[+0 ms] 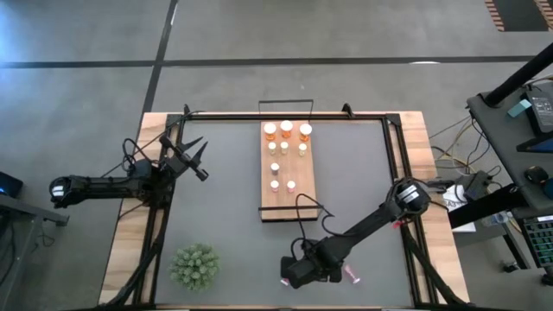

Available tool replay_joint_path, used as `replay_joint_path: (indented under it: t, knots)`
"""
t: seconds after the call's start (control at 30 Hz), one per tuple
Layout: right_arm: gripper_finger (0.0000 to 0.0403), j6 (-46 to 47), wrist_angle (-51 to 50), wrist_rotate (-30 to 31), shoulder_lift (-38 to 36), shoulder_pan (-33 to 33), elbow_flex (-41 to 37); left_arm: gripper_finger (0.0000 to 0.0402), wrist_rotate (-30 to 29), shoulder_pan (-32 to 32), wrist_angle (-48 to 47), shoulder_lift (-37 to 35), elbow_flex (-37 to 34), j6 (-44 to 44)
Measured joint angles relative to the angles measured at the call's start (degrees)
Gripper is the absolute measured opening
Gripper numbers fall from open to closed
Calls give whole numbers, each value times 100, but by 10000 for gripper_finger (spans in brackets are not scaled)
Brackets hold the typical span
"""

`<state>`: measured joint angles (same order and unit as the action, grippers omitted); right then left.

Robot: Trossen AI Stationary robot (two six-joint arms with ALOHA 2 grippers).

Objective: Pick and place medicine bottles onto shelf by color
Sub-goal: Put the right blue pill bottle on the shelf aligned with the other blue pill bottle

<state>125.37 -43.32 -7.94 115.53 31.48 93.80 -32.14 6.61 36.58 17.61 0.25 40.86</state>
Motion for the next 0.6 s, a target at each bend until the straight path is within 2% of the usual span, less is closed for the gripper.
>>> replay_joint_path:
  t: [0.23,0.47,0.6]
  knots:
    - [203,10,127,-26,148,0,-34,72,0,0,-1,0,0,0]
    - [203,58,151,-471,514,-75,150,72,0,0,2,0,0,0]
    - [203,-1,176,-452,542,-84,212,72,0,0,2,0,-1,0]
